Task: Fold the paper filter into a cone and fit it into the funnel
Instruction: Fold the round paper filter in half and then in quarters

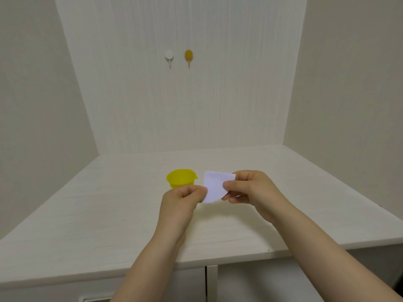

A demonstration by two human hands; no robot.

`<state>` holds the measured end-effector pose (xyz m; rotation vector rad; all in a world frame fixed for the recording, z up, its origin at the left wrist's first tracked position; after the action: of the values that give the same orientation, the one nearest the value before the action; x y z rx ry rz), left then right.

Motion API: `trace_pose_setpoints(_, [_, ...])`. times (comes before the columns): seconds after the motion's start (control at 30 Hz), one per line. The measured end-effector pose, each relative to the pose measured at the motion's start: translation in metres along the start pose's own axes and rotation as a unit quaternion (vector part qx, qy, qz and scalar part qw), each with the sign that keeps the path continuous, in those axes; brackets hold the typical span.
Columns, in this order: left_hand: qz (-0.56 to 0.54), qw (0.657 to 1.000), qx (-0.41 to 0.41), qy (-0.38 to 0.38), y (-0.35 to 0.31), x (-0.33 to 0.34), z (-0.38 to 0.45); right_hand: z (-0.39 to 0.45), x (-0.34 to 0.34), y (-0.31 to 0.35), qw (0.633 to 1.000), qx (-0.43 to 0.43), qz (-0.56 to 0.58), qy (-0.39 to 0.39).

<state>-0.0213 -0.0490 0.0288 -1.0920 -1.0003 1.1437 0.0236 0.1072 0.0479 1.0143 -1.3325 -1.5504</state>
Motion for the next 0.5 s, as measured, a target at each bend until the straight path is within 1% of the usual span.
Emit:
trace_pose_setpoints(0.1, [0.051, 0.996, -0.014, 0.067, 0.000, 0.007, -0.004, 0.000, 0.001, 0.000, 1.000, -0.017, 0.002, -0.026])
trace_pose_setpoints(0.17, [0.083, 0.992, -0.014, 0.091, -0.002, 0.009, -0.005, -0.001, 0.001, 0.001, 0.999, -0.034, -0.011, -0.037])
trace_pose_setpoints(0.37, [0.096, 0.994, 0.018, 0.048, -0.013, 0.003, 0.002, -0.003, -0.001, 0.010, 0.993, -0.093, -0.055, -0.054])
trace_pose_setpoints(0.43, [0.078, 0.996, 0.017, 0.032, -0.014, 0.003, 0.002, -0.004, 0.000, 0.010, 0.992, -0.100, -0.045, -0.054])
trace_pose_setpoints(0.5, [0.043, 0.999, 0.002, 0.018, -0.013, 0.003, 0.001, -0.006, 0.002, 0.009, 0.995, -0.091, -0.030, -0.035])
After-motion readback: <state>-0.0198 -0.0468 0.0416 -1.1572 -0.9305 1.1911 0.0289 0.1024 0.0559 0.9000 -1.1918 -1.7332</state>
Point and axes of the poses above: each hand's wrist, its own z-axis towards the middle knuckle, its own x-axis out of the palm, y = z × x, the point moved 4 cm from there along z, towards the middle knuckle, and after that the axes turned 6 degrees about -y, right-handed, at the moved point
